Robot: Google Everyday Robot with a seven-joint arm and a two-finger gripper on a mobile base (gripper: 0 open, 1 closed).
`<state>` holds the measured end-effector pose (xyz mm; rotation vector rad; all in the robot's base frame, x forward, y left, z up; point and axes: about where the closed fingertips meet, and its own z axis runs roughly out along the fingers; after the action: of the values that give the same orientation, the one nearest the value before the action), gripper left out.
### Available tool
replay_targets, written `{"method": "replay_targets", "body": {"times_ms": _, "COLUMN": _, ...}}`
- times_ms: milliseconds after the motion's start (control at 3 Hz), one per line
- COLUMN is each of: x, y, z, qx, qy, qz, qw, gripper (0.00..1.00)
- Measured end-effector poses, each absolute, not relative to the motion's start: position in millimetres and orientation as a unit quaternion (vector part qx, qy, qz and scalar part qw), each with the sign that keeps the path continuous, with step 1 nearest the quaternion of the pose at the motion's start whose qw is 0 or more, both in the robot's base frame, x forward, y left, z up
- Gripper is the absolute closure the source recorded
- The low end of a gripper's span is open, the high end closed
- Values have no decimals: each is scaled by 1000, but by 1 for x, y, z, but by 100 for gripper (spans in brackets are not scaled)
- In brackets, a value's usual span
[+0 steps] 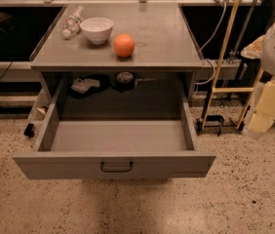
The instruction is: Close top drawer
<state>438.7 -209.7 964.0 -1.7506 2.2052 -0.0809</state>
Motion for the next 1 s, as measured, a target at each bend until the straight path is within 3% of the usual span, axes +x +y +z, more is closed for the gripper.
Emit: {"method": "replay_targets", "body": {"times_ms": 1000, "x": 379, "y": -97, "z": 787, "qx": -758, "qy": 639, "qz": 74, "qw": 111, "gripper": 0}}
